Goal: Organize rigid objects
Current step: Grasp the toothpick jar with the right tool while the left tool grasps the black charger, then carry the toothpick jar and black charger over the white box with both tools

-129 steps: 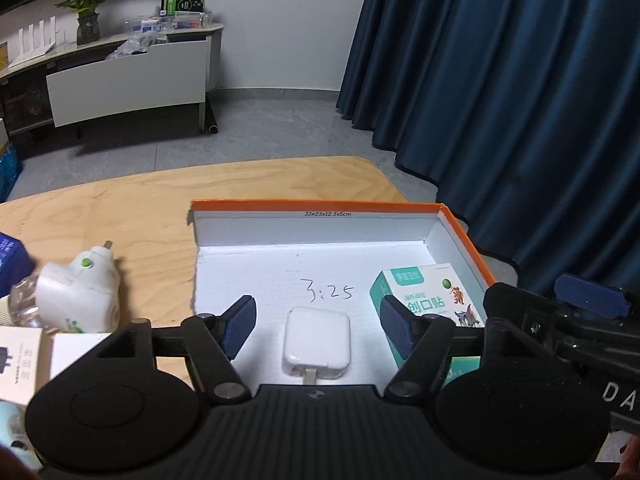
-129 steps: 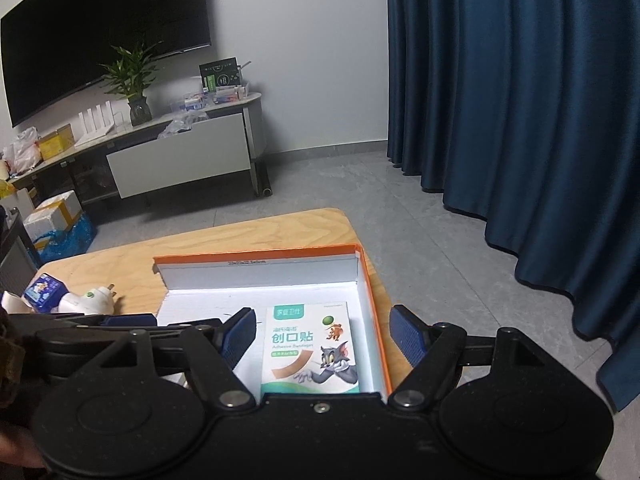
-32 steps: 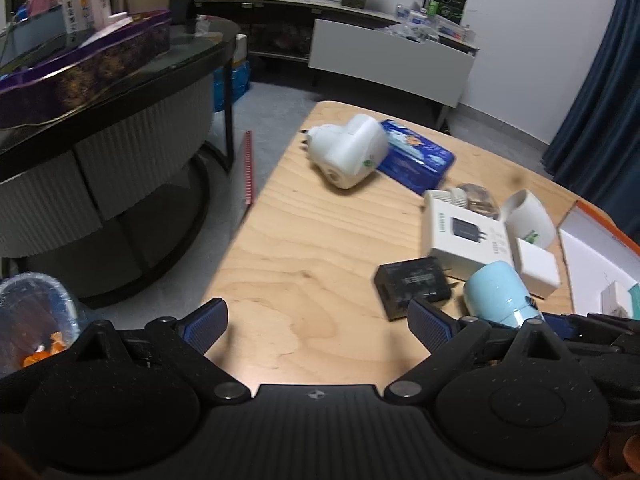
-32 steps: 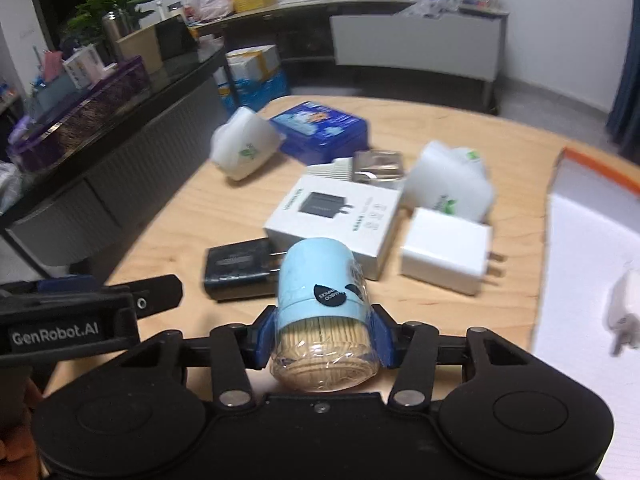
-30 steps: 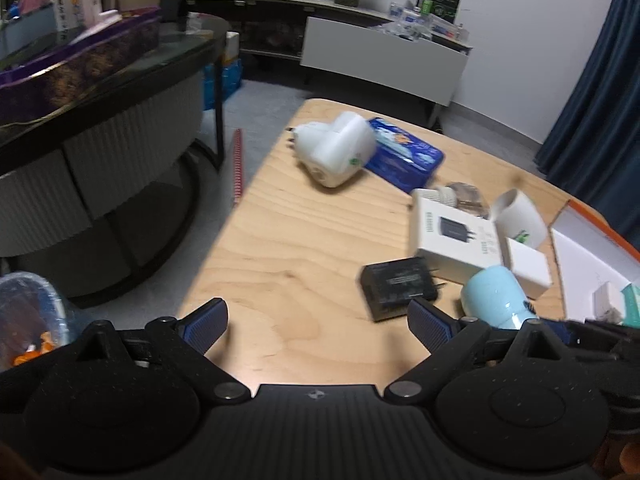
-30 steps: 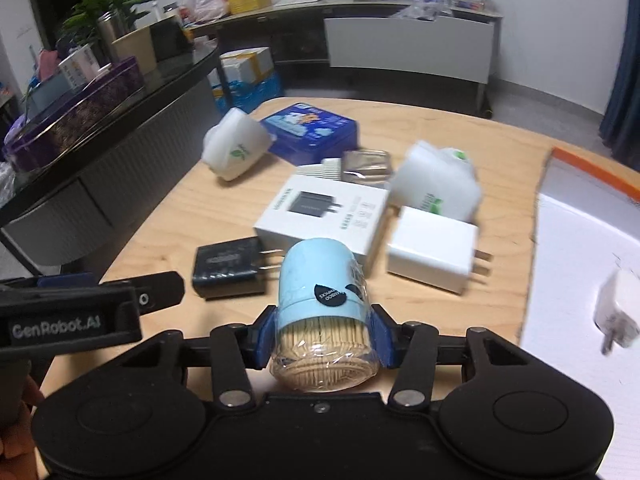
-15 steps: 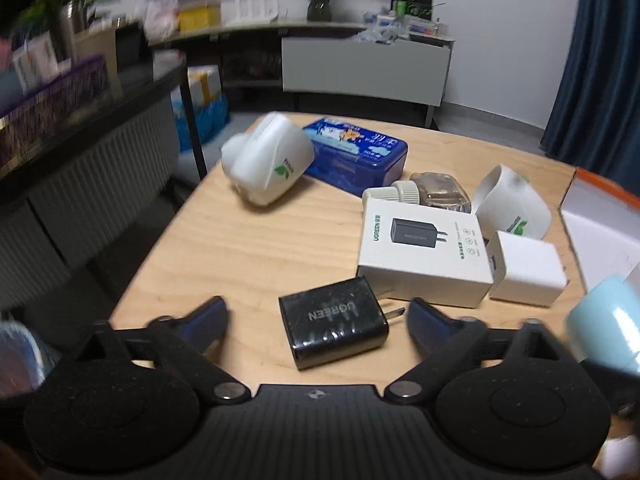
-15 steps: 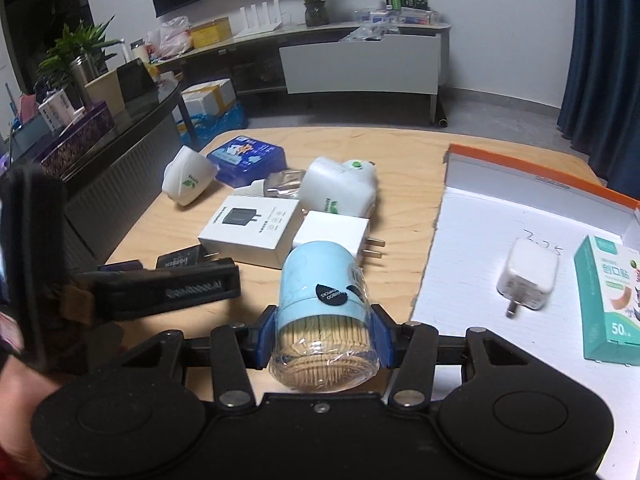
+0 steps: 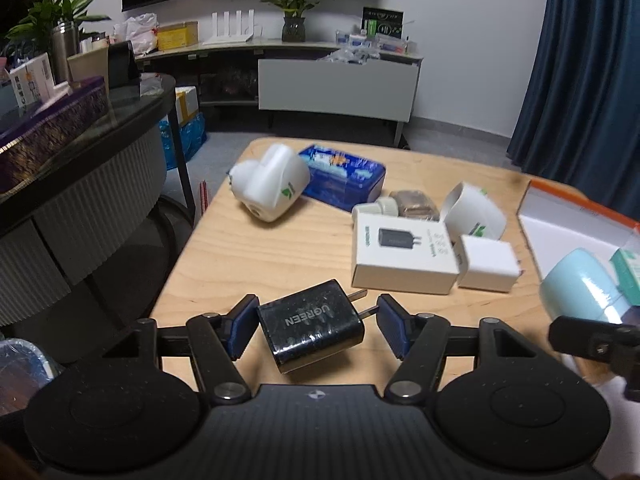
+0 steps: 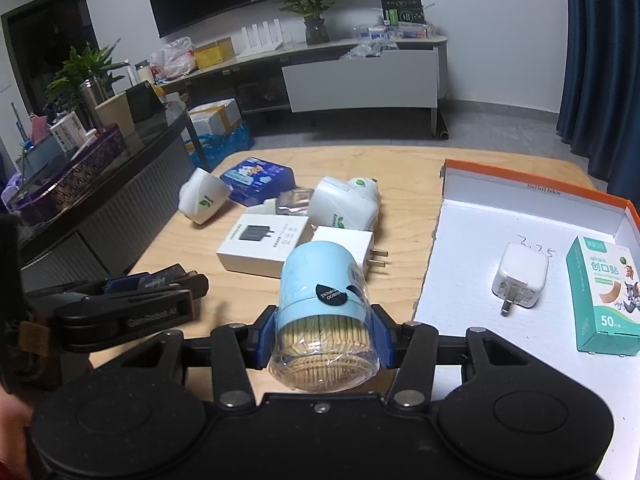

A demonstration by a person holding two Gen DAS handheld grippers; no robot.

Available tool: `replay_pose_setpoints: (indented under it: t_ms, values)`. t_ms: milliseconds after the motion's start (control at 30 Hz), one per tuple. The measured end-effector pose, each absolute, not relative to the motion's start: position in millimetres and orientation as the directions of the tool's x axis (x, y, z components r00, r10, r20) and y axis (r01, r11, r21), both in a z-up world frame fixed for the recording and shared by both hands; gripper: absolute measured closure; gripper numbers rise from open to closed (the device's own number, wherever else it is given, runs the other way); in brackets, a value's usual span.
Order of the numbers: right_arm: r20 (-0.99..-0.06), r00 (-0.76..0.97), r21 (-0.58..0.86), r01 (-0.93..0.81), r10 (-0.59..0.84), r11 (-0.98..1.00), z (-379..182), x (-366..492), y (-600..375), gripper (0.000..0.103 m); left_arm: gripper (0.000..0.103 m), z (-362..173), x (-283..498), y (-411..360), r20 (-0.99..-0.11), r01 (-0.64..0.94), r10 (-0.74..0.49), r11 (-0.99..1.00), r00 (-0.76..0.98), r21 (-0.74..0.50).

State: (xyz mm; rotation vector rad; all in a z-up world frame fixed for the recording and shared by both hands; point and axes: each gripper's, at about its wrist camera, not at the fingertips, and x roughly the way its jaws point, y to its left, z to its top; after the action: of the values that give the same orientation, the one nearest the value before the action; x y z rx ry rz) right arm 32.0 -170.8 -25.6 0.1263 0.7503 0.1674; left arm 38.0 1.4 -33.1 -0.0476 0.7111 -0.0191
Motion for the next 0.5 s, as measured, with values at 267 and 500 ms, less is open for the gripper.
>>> replay_pose_setpoints:
  t_ms: [267,500]
  values:
    - [-0.642,0.743,0.174,-0.103,0.192,0.979,-11.3,8.0,-173.4,0.044,0.038,-9.7,16.1,-4.0,-0.644,0.021,-0.069,0.996,0.762,-0.081]
    - [-0.626,0.760,0.170,-0.082,0.172,0.982,-3.0,-13.1,-181.7,0.044,0.038,-2.1,3.3,-12.3,-0.650,0.038,-0.096,0.994,0.754,-0.103]
